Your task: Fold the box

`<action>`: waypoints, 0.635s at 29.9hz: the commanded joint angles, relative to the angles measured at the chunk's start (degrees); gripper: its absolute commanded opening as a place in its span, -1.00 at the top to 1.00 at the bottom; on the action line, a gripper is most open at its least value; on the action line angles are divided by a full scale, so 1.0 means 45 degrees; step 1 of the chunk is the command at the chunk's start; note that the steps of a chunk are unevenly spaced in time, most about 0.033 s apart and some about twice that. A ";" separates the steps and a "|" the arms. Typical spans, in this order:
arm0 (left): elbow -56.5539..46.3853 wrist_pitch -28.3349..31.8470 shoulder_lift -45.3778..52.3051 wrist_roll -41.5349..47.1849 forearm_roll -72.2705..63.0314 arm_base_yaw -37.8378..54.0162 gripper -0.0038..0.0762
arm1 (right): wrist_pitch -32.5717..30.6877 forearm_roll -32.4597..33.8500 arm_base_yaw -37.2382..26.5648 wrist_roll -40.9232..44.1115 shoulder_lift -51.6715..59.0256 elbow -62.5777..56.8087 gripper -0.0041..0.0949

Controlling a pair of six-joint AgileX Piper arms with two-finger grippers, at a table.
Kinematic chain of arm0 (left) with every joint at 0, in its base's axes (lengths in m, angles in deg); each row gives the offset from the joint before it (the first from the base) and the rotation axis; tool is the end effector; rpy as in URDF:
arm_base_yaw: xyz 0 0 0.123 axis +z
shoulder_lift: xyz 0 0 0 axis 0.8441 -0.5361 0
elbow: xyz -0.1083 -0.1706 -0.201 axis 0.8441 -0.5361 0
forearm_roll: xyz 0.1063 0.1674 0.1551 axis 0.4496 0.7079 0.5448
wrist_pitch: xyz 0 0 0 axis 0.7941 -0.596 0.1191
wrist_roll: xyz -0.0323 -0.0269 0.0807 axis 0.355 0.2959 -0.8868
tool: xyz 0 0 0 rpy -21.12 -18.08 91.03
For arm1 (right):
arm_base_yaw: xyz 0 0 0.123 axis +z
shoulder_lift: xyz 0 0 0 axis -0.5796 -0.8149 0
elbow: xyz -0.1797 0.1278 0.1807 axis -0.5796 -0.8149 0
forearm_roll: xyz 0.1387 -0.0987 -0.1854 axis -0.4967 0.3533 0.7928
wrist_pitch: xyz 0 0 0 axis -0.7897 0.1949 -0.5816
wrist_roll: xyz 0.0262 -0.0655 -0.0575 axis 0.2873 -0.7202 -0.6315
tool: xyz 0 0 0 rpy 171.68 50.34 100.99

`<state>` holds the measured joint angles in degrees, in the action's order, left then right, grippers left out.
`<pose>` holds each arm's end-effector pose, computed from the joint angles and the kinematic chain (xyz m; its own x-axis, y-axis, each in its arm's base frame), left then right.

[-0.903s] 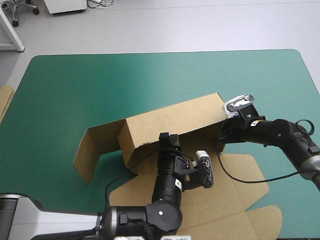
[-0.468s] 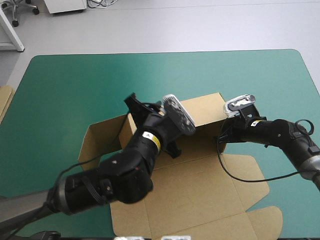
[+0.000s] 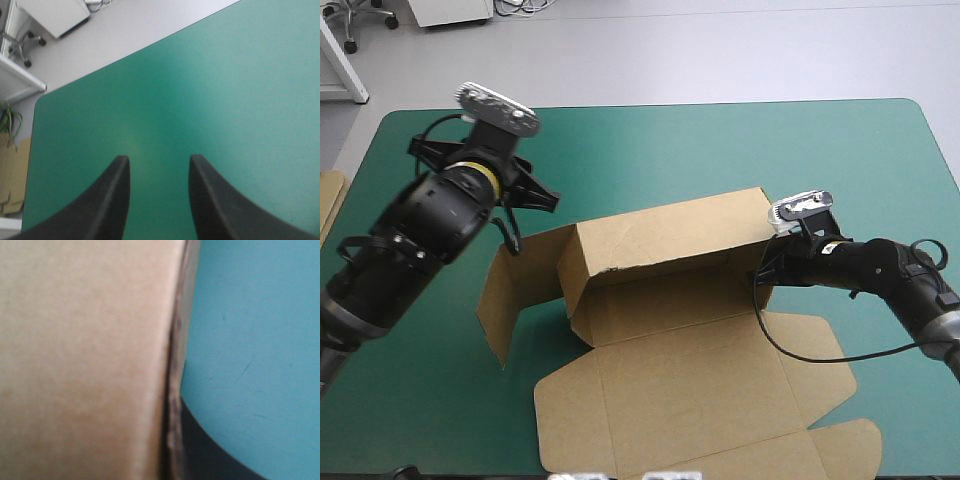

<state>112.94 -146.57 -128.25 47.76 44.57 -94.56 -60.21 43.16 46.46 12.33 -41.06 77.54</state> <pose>0.2355 -0.1170 0.4536 -0.5019 0.4441 -0.7422 0.2186 0.8954 0.3880 0.2501 0.0743 0.2928 -0.6813 -0.2074 -0.7020 -0.4233 0.8940 0.1466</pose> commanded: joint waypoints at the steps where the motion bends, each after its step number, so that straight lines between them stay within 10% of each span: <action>1: 0.0381 0.0947 0.0720 -0.0816 -0.1641 0.2167 0.19 | 0.0210 -0.0494 0.0027 0.0280 0.0358 0.0376 0.96; 11: -0.2437 0.2340 0.1182 -0.2716 -0.6917 0.8211 0.24 | -0.0234 -0.0494 0.0027 0.0467 0.0362 0.0376 0.96; 19: -0.6814 0.4993 0.3059 -0.2683 -0.7183 0.9256 0.45 | -0.0876 0.0376 0.0027 0.1563 0.0790 0.0686 0.96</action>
<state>85.49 -130.83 -118.57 35.82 12.89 -53.15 -62.95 44.53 46.46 15.95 -40.27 77.66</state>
